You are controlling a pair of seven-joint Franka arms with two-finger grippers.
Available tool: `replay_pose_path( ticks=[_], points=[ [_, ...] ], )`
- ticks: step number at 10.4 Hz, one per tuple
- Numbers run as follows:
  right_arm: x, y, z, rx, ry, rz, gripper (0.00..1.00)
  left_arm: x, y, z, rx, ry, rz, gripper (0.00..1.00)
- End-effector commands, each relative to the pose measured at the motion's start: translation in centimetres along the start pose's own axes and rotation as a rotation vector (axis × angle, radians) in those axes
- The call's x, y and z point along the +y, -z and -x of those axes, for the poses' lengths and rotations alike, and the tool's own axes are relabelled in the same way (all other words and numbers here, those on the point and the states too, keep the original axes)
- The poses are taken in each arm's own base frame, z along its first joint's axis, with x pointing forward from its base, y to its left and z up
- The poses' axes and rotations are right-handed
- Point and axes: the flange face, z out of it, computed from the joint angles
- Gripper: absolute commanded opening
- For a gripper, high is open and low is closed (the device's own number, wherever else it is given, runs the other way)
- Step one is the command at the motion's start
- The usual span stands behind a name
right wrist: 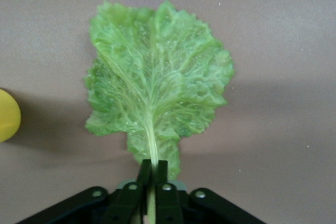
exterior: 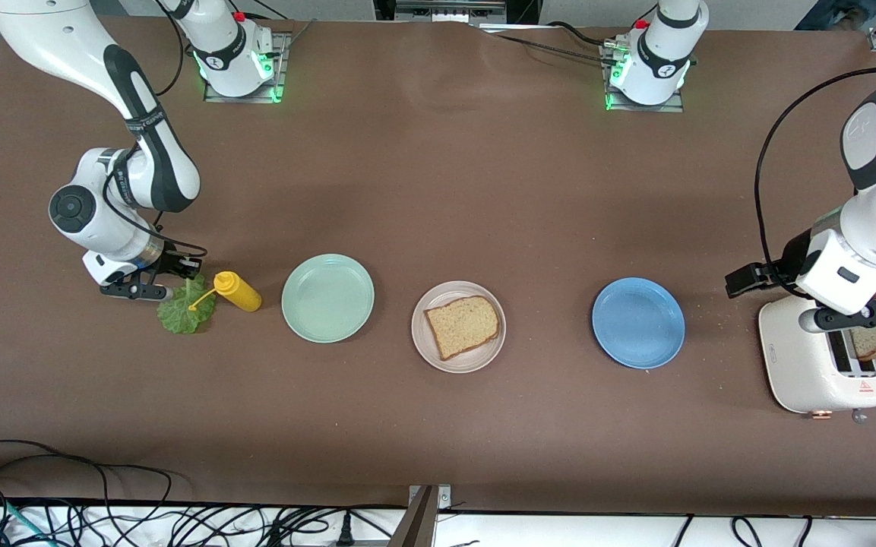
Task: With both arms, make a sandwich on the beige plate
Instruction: 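Grasp the lettuce leaf stem with the right gripper and carry it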
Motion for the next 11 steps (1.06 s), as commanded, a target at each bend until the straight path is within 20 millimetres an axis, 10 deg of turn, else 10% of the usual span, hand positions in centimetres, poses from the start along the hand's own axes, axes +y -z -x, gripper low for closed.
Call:
replay_pose_path(
  ticks=[1,6,11],
  points=[
    [-0.2,2.5,-1.0,-0.007,0.01,-0.007,0.0,0.1,0.1,0.2,-0.003,-0.015,0.024,1.0],
    [-0.7,14.3,-6.9,-0.12,0.026,-0.005,0.0,0.0,0.1,0.1,0.003,-0.017,0.015,1.0],
    [-3.1,26.4,-8.0,-0.197,0.007,-0.001,0.0,0.0,-0.3,0.0,-0.004,-0.018,0.013,1.0]
  ],
)
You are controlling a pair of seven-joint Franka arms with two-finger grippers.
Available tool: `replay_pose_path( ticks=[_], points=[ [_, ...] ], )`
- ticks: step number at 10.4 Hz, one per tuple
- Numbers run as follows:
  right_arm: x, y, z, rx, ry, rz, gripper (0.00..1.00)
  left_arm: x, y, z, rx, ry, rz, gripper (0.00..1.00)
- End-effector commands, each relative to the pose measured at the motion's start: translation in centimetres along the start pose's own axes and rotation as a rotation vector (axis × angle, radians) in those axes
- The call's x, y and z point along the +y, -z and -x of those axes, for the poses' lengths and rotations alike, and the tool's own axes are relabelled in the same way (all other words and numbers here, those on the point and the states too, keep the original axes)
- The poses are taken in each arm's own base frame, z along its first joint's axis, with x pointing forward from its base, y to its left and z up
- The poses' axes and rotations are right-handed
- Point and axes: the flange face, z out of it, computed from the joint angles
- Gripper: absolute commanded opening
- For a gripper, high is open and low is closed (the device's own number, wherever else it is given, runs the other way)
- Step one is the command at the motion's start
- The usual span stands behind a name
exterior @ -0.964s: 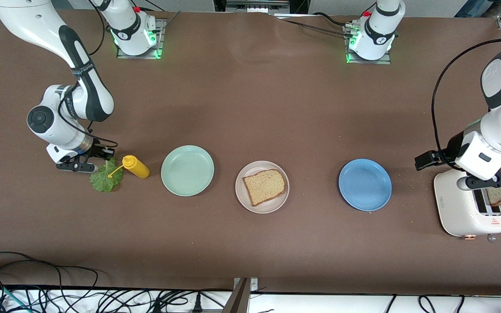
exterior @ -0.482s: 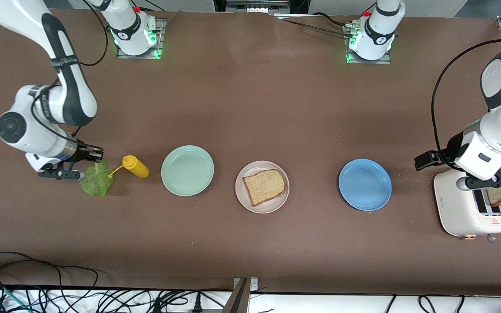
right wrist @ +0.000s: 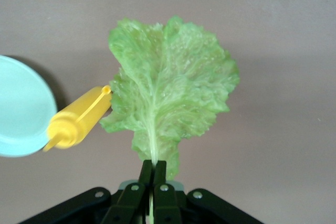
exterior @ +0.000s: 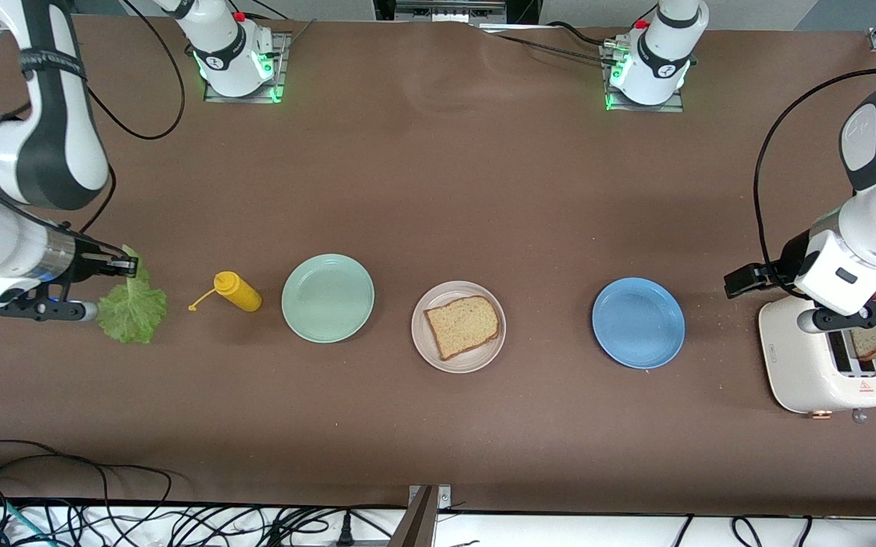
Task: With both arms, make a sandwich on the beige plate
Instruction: 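Grasp the lettuce leaf stem with the right gripper and carry it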
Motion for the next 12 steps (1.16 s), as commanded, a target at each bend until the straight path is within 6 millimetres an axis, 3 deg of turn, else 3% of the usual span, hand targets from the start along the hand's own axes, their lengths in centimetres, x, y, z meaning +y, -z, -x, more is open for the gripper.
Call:
replay_pose_path(
  ticks=[1,5,8,10,12],
  points=[
    [-3.8,3.4,0.6,-0.016,-0.05,0.009,0.0,-0.2,-0.1,0.1,0.0,-0.015,0.011,1.0],
    [-18.8,2.9,2.3,0.066,-0.228,-0.004,0.0,0.0,-0.1,0.1,0.0,-0.018,0.012,1.0],
    [-28.6,-0.8,2.0,0.128,-0.349,-0.163,0.0,0.0,-0.1,0.1,0.0,-0.015,0.011,1.0],
    [-37.2,-4.7,2.5,0.188,-0.51,-0.27,0.0,0.1,-0.5,0.0,-0.006,-0.017,0.011,1.0],
    [-44.0,-8.4,2.4,0.227,-0.63,-0.346,0.0,0.2,-0.7,0.0,-0.009,-0.019,0.01,1.0]
  ],
)
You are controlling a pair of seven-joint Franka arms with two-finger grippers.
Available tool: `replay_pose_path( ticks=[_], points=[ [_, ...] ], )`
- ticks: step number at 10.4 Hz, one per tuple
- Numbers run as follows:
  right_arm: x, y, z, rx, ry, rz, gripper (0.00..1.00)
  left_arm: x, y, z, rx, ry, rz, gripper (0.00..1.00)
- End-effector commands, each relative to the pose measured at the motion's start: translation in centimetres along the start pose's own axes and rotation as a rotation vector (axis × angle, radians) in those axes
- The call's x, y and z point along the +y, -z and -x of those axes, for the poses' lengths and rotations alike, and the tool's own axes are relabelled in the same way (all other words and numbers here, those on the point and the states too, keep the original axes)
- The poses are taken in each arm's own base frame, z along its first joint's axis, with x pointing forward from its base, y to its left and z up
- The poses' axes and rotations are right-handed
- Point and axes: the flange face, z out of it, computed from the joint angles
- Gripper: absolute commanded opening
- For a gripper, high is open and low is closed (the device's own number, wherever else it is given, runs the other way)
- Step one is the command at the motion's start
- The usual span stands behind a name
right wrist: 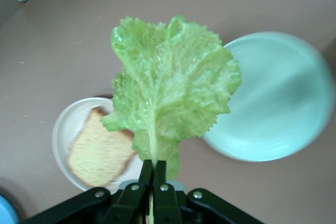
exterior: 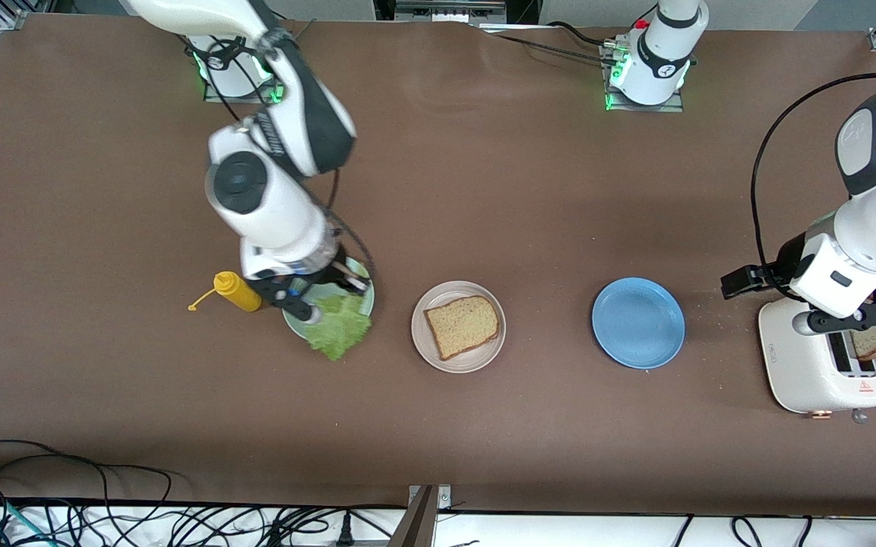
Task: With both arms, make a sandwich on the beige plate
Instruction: 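Lay the lettuce on the toast and open the right gripper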
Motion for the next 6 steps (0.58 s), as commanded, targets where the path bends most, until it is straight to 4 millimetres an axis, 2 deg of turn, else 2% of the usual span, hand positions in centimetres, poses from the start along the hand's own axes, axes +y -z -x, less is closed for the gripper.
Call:
replay_pose_path(
  ticks=[1,3,4,6],
  points=[
    [-5.0,-4.7,3.3,0.026,-0.177,-0.085,0.0,-0.1,0.1,0.1,0.003,-0.016,0.009,1.0],
    [-6.3,-8.0,6.2,0.036,-0.289,-0.16,0.0,-0.2,-0.2,0.0,-0.001,-0.015,0.009,1.0],
    [-6.3,-9.5,6.8,0.039,-0.297,-0.169,0.0,-0.1,-0.2,0.0,0.0,-0.018,0.009,1.0],
    [-6.6,-12.8,9.9,0.035,-0.301,-0.187,0.0,-0.2,-0.2,0.0,0.0,-0.016,0.009,1.0]
  ],
)
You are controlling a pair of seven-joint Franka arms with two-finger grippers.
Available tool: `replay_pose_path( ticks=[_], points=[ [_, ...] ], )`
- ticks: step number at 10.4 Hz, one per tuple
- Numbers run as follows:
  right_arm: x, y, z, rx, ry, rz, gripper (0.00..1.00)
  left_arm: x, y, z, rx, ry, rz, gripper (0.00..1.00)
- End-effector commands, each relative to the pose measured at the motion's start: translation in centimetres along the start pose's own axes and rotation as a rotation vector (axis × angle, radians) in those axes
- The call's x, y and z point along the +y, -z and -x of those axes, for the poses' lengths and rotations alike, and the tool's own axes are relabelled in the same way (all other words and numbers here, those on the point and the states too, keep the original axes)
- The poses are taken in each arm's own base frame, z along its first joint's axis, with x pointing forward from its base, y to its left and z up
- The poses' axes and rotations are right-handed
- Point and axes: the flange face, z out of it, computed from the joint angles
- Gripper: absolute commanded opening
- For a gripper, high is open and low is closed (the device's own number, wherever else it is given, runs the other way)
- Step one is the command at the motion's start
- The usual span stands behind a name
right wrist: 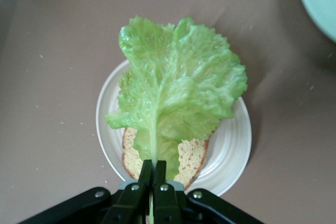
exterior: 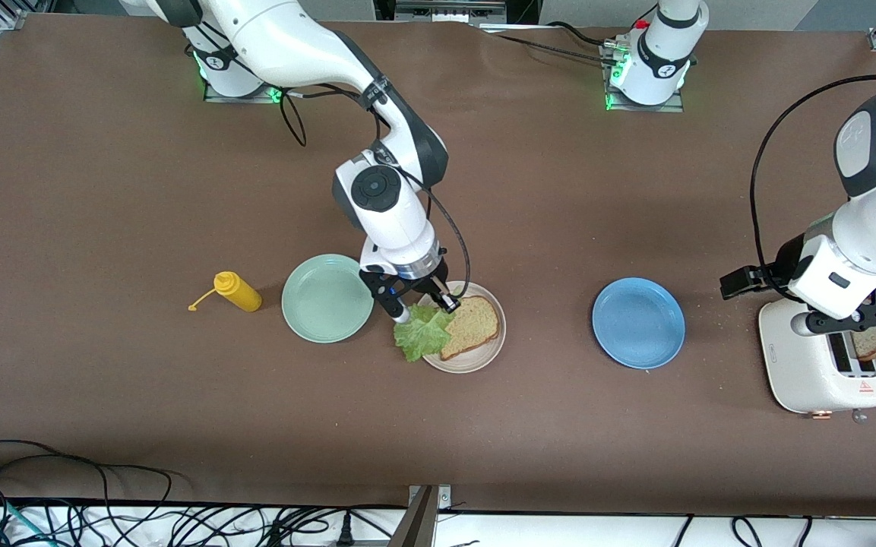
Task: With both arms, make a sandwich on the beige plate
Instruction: 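Lay the lettuce on the toast and open the right gripper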
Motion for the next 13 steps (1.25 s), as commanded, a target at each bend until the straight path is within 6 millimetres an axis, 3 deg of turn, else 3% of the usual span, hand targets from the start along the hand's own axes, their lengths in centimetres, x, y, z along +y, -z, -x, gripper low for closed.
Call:
replay_pose_path(
  ticks=[1,2,3,4,6,8,11,13],
  points=[
    [0.2,-2.5,3.3,-0.008,-0.039,-0.031,0.0,-0.3,0.0,0.0,0.003,-0.015,0.009,1.0],
    [0.5,-3.0,3.3,-0.006,-0.036,-0.024,0.2,-0.3,-0.1,0.0,0.002,-0.015,0.009,1.0],
    [0.5,-3.0,3.6,-0.002,-0.024,-0.024,0.83,-0.4,0.0,0.0,0.003,-0.014,0.009,1.0],
    [0.3,-2.5,3.4,0.013,0.003,-0.022,1.0,-0.4,-0.1,-0.1,0.002,-0.014,0.009,1.0],
    [0.2,-1.0,3.0,0.055,0.073,0.048,1.0,-0.5,-0.1,-0.1,0.002,-0.015,0.009,1.0],
    [-0.3,2.1,2.3,0.1,0.236,0.119,1.0,-1.0,-0.1,-0.2,0.002,-0.008,0.006,1.0],
    [-0.2,8.4,-3.3,0.098,0.454,0.304,1.0,-2.1,-0.6,-0.7,0.017,-0.021,-0.079,1.0],
    [1.0,13.4,-9.0,0.028,0.519,0.369,1.0,-3.2,-1.5,-1.1,0.009,-0.043,-0.113,1.0]
  ],
)
